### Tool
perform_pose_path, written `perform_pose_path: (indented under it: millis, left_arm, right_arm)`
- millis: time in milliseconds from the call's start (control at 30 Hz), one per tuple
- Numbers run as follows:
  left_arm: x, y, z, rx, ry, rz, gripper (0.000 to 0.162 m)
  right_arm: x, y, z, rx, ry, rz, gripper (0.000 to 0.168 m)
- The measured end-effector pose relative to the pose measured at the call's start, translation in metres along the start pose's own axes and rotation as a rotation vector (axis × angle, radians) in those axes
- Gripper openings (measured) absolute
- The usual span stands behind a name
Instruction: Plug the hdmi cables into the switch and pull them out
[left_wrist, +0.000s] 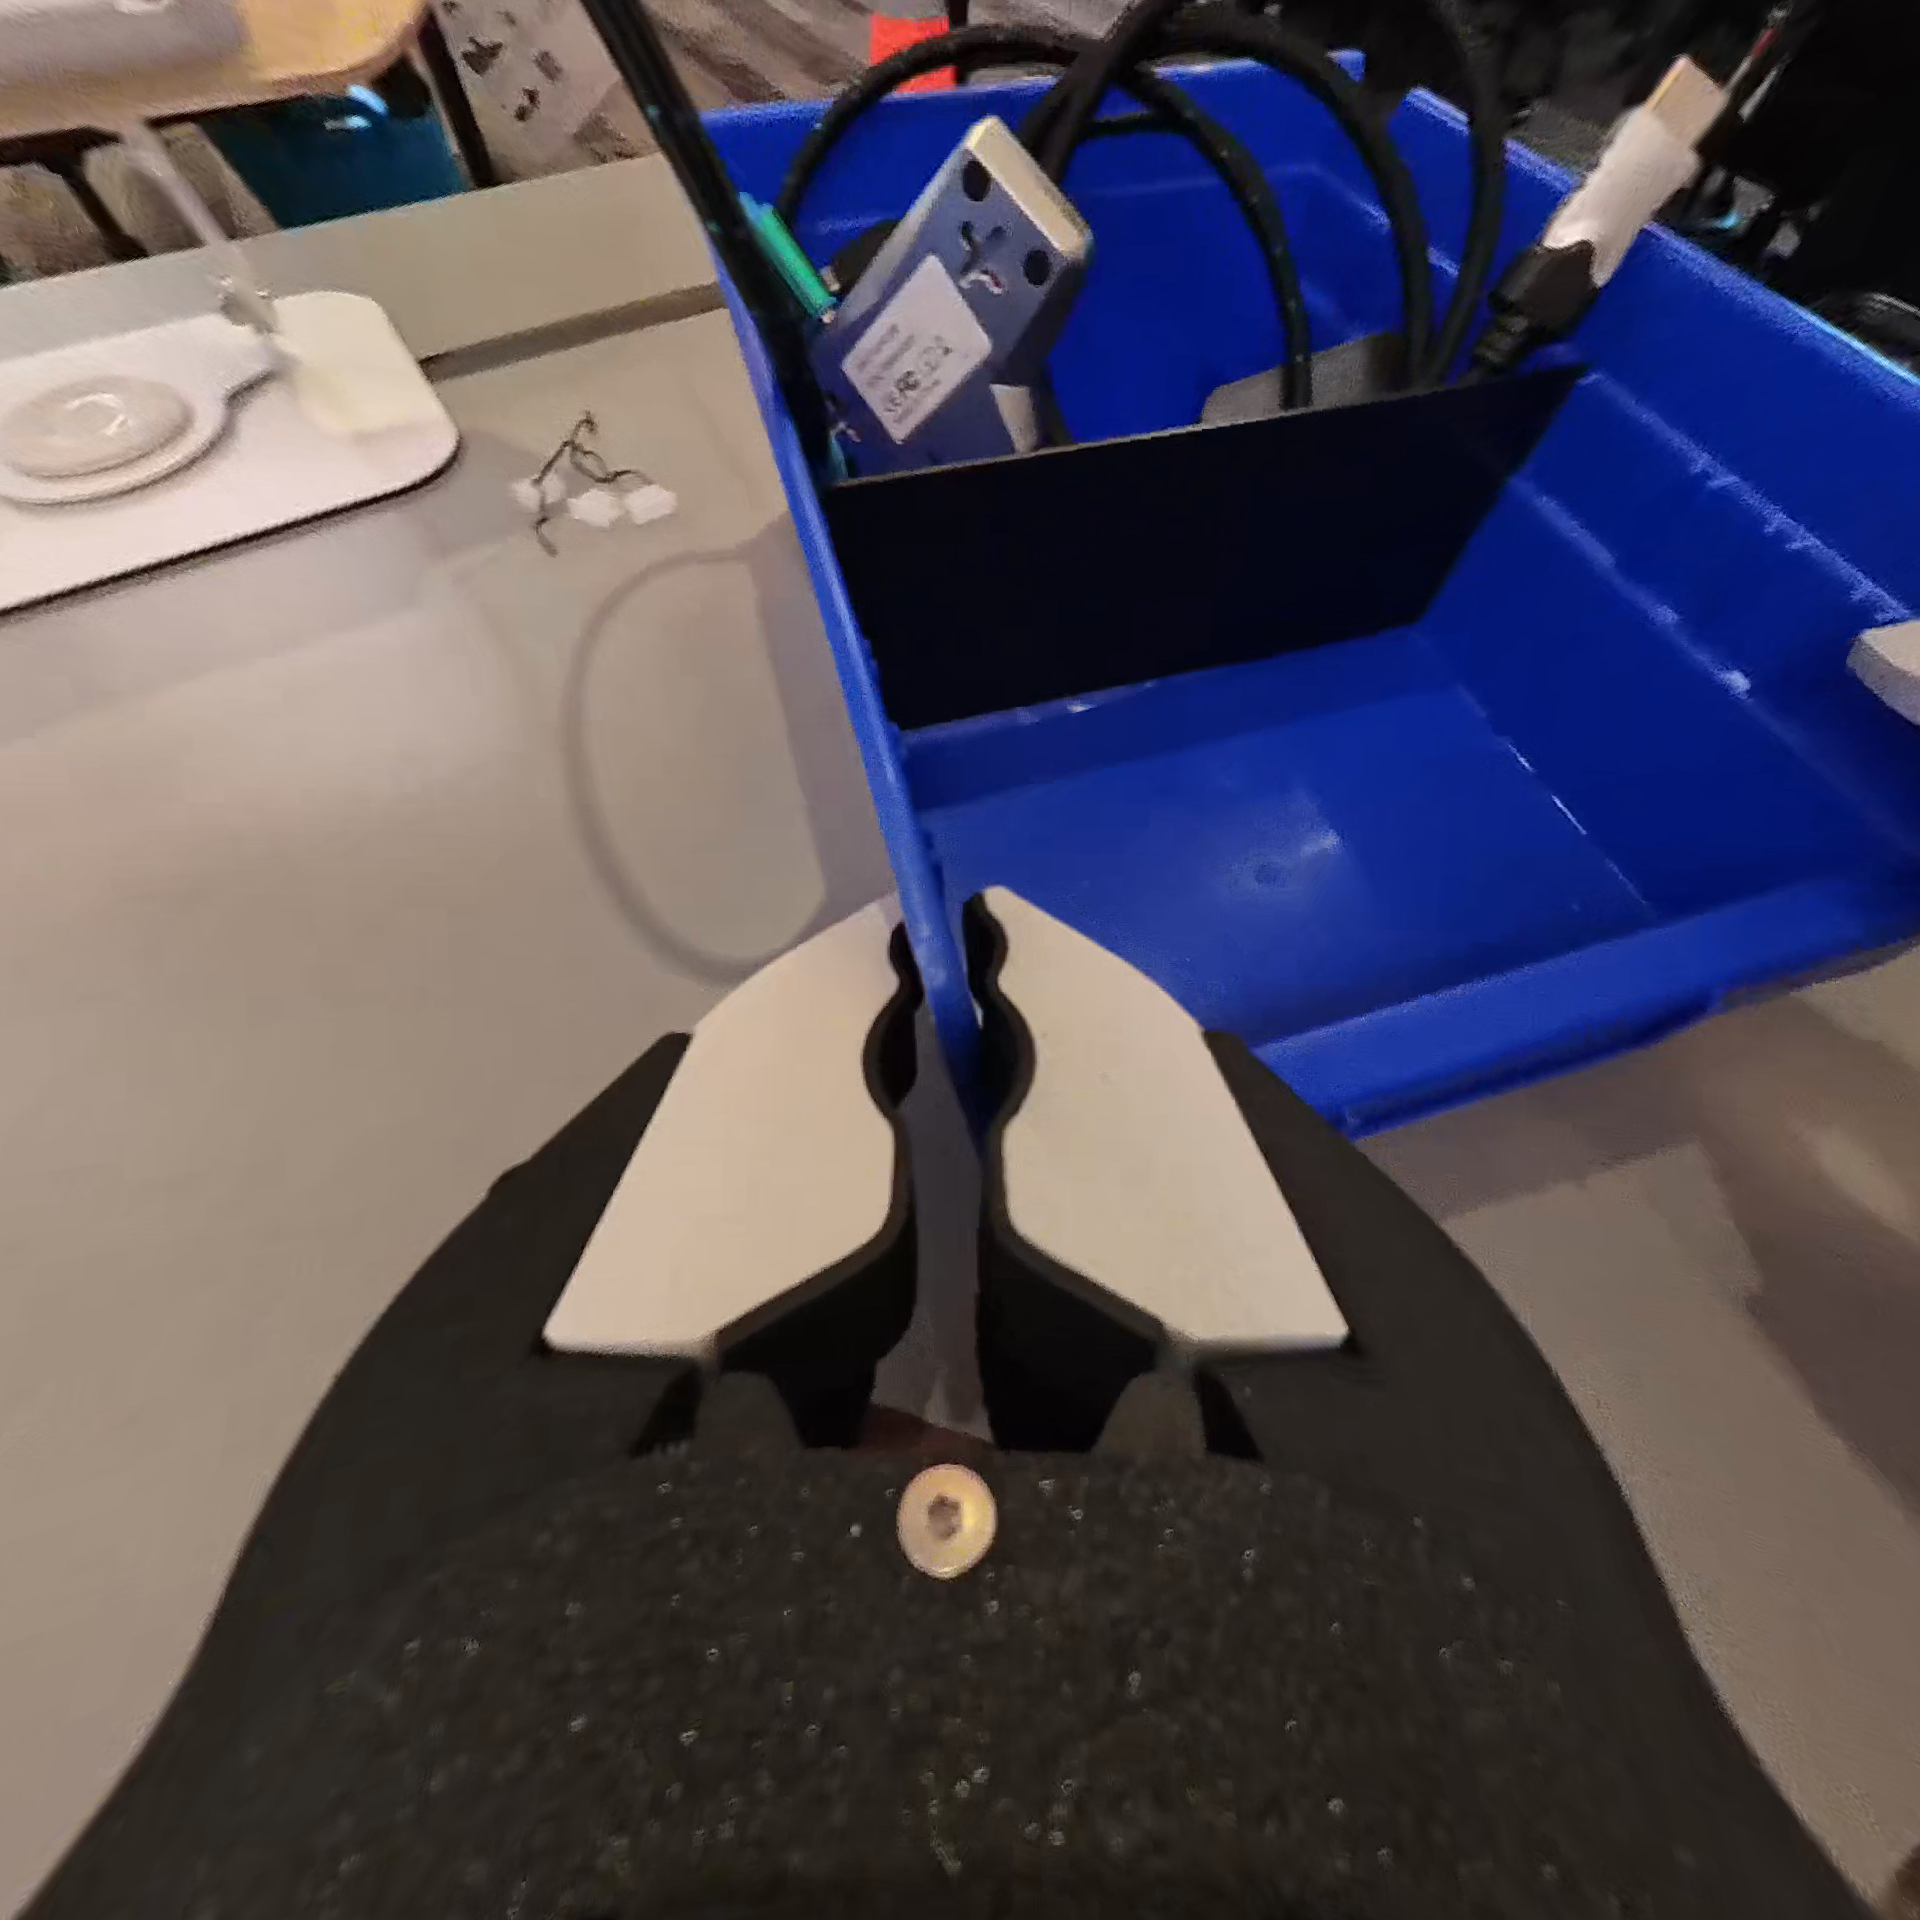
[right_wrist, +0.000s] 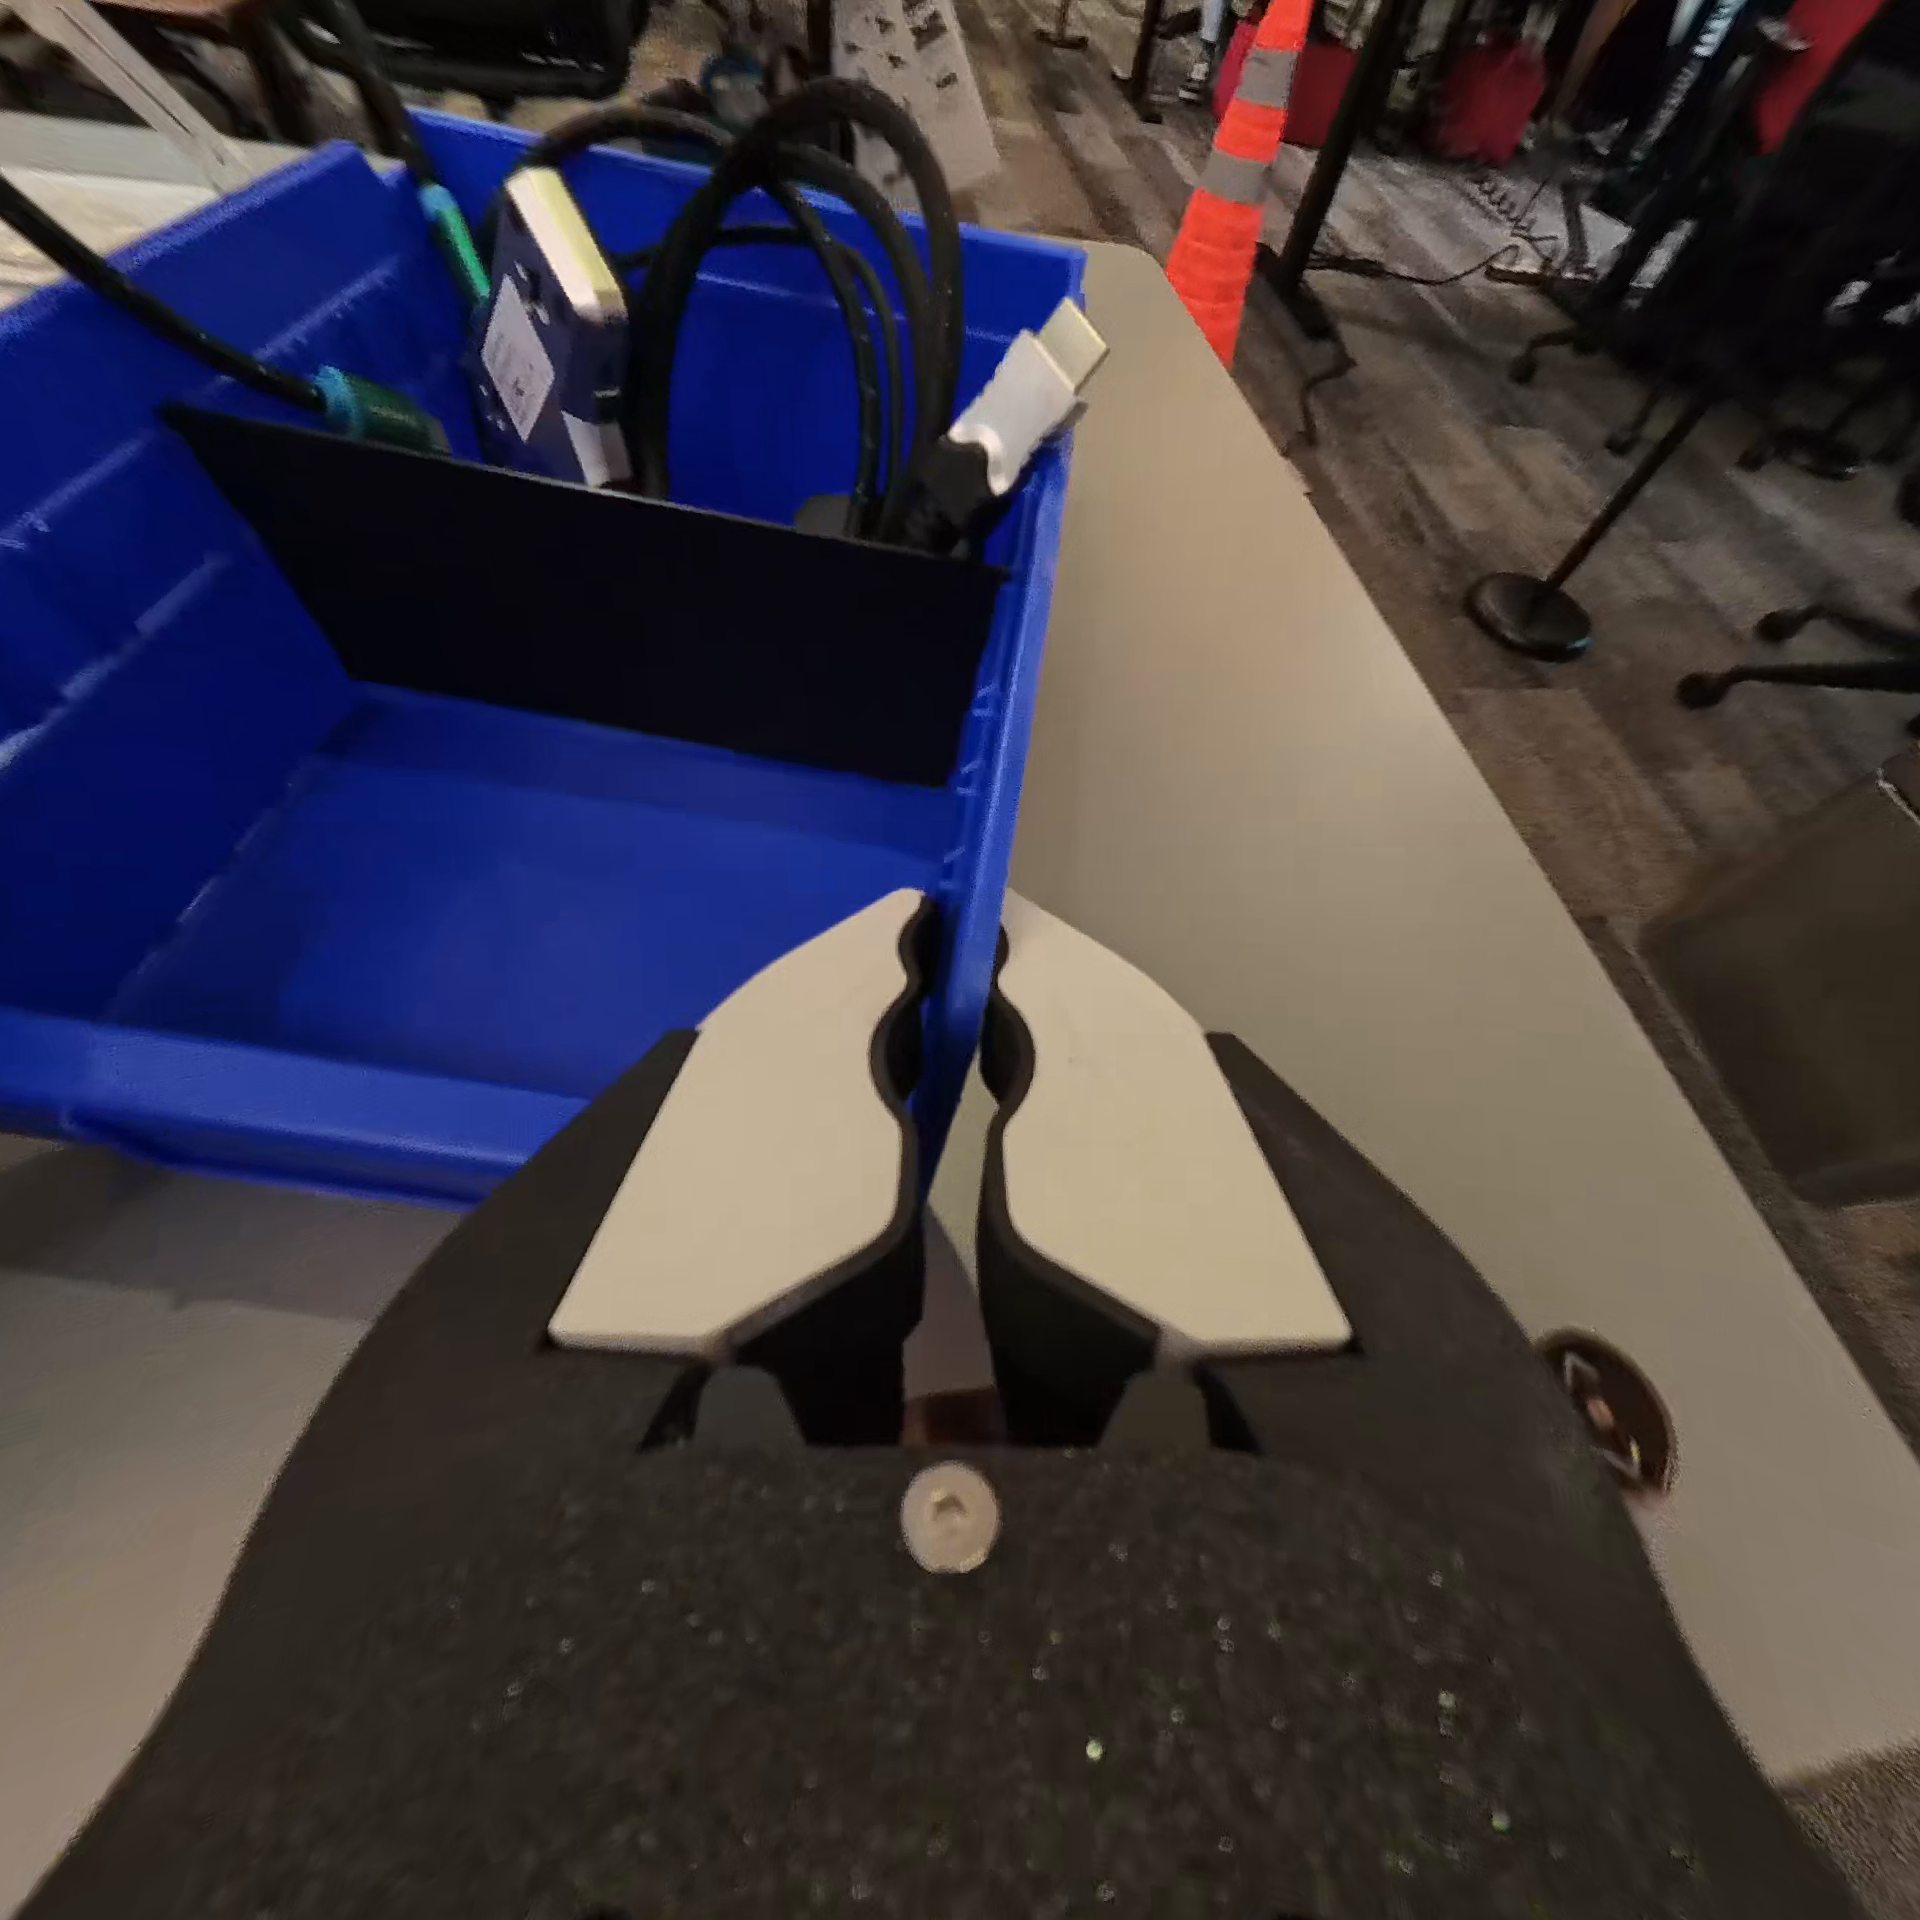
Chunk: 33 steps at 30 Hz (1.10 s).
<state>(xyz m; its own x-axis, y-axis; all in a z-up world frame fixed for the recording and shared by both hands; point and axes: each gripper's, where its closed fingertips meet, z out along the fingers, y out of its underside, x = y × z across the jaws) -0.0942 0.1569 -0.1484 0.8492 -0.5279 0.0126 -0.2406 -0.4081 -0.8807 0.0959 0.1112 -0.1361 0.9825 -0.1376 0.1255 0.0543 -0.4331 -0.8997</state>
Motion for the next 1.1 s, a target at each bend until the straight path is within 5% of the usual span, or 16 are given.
perform_pose_path:
  millis: [267,533,700,833,967,1100]
  left_arm:
    - [-0.065,0.019,-0.096,0.124,-0.157,-0.005,0.007]
    - [-0.184,0.066,-0.137,0.034,-0.337,-0.086,0.006]
    - [-0.198,0.069,-0.138,-0.015,-0.231,-0.141,0.019]
    - [-0.209,0.064,-0.189,0.133,-0.013,-0.450,0.040]
    - [-0.341,0.117,-0.259,0.120,-0.332,-0.556,0.036]
    - [-0.448,0.107,-0.293,0.161,-0.497,-0.447,0.041]
  right_arm:
    - [-0.087,-0.032,-0.050,0.168,-0.080,-0.032,0.003]
    - [-0.230,-0.036,-0.023,0.130,-0.273,-0.138,0.003]
    - [-0.258,-0.025,-0.014,0.142,-0.394,-0.209,0.017]
    - [-0.252,-0.015,-0.036,0.199,-0.441,-0.467,0.027]
    - [-0.251,0.000,-0.073,0.222,-0.557,-0.538,0.029]
    - [-0.295,0.014,-0.106,0.160,-0.754,-0.538,0.029]
